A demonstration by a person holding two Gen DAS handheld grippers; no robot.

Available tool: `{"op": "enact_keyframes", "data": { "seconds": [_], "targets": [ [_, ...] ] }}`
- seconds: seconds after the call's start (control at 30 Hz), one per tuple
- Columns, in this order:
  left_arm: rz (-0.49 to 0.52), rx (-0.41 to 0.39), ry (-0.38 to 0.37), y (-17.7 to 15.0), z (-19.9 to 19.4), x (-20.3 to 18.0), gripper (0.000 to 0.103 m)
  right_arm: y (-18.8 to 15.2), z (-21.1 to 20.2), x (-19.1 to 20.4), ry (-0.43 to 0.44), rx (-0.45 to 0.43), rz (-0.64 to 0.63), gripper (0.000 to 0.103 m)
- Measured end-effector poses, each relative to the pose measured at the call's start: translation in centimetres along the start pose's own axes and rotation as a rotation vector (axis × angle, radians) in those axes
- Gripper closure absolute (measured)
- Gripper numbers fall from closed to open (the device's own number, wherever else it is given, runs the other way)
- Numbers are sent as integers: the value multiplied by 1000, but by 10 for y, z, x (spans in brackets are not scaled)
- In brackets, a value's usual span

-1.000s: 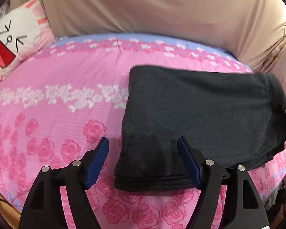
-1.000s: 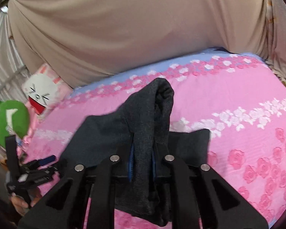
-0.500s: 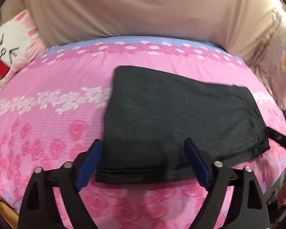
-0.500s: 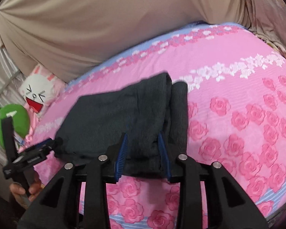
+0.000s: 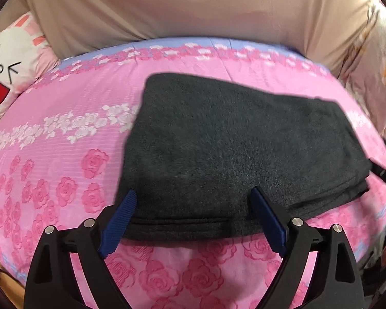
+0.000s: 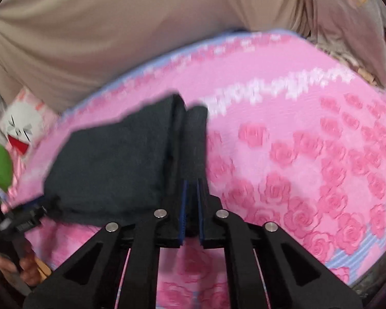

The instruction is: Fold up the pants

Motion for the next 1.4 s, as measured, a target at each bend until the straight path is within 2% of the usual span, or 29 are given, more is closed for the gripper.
{"op": "enact_keyframes", "data": {
  "seconds": [0.1,0.13,0.2,0.23,0.3,0.33,0.4,0.43,0.53,0.6,0.63,0.7,0.77,0.97,1.03,1.17,1.27,1.3,1.4],
  "targets": [
    [-91,-52,-11,16,-17,21,16,20,4,48,84,1,-108,97],
    [-124,-57,-14,23,-17,28,16,21,16,62,133,27,-123,97],
    [-143,-34,-7,30,-7,34,16,15,47,74,172,82,-137,97],
    [-138,-6,28,32,7,37,16,10,67,74,164,116,-147,97],
    [-97,30,111,29,31,39,16,-9,107,45,29,211,-155,98],
    [-67,66,168,24,48,41,13,-13,116,32,10,214,-149,103],
    [-95,75,141,19,55,44,12,-7,110,29,37,190,-71,103],
    [-122,78,123,17,52,47,12,0,102,36,34,161,-65,99],
    [-129,79,112,19,49,48,12,12,97,63,70,134,-161,98],
    [-120,76,124,18,49,45,12,9,118,54,7,184,-208,98],
    [-112,69,139,19,48,45,12,2,137,30,-83,232,-211,102],
    [-106,63,141,18,43,44,13,3,135,26,-31,193,-154,103],
    [-101,51,146,20,39,47,13,8,124,36,17,157,-114,95],
    [-109,58,175,16,37,54,13,-12,104,111,188,192,-231,95],
    [-114,50,201,16,33,59,12,-19,110,134,242,212,-249,95],
    [-128,24,268,14,22,84,10,-27,135,158,263,252,-259,95],
    [-167,17,327,8,17,115,10,-54,173,174,315,366,-210,95],
    [-179,19,336,5,16,125,10,-63,186,183,351,372,-189,95],
    [-206,25,347,1,16,145,10,-71,197,207,345,405,-230,95]
  ]
}}
Point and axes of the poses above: each gripper's, at about its wrist camera, not at the fingertips, and z roughly the way its jaws point, x to its left, y to its top, the point moved 9 cm from there along z, roughly the way its jaws point, and after that the axes turned 14 degrees about y, right-handed, at the moved point
